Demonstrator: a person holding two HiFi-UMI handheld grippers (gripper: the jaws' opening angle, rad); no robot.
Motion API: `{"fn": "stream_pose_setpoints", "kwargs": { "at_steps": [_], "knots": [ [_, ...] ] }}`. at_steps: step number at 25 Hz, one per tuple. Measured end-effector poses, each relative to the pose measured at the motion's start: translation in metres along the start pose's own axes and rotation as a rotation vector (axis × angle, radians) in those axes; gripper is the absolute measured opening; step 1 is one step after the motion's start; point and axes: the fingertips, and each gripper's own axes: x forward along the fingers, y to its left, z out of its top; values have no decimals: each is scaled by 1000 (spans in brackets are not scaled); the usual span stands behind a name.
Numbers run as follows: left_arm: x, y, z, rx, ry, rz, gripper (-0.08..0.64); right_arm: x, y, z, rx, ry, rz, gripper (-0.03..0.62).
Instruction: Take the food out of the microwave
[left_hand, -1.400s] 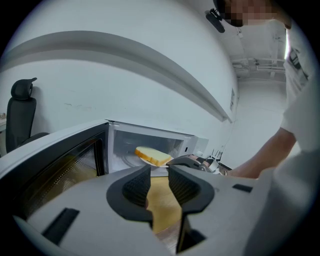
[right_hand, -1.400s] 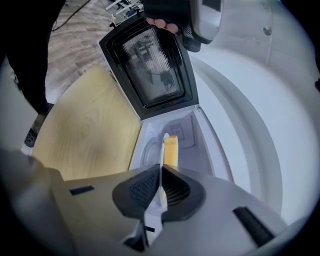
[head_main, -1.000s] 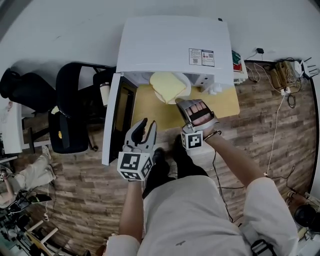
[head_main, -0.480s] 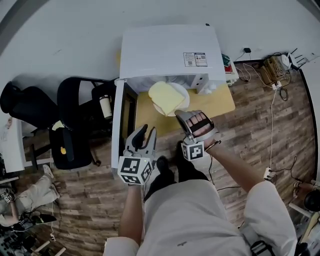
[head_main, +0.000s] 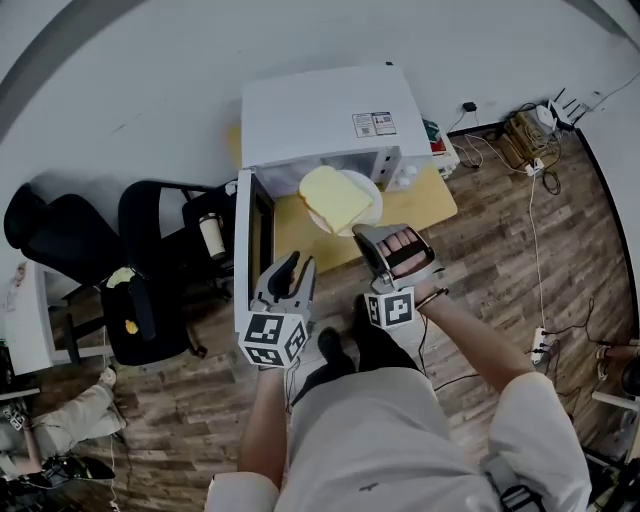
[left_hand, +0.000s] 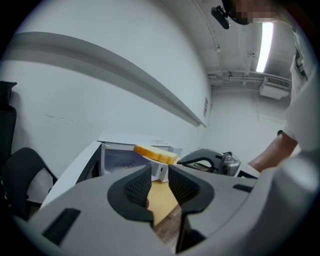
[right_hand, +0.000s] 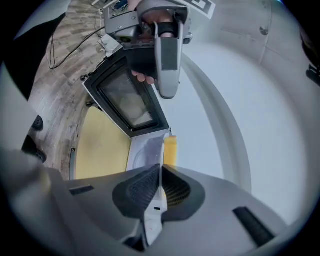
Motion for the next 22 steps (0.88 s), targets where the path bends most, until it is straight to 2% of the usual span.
{"fn": "stream_pose_setpoints", "kwargs": {
  "at_steps": [6,22],
  "knots": [
    [-17,-14,12,25,-13,-39,101,-20,-37,11,23,22,-37,12],
    [-44,-36,45,70,-73,-95,75,-35,-105,36,59,45,-35,12]
  ]
}}
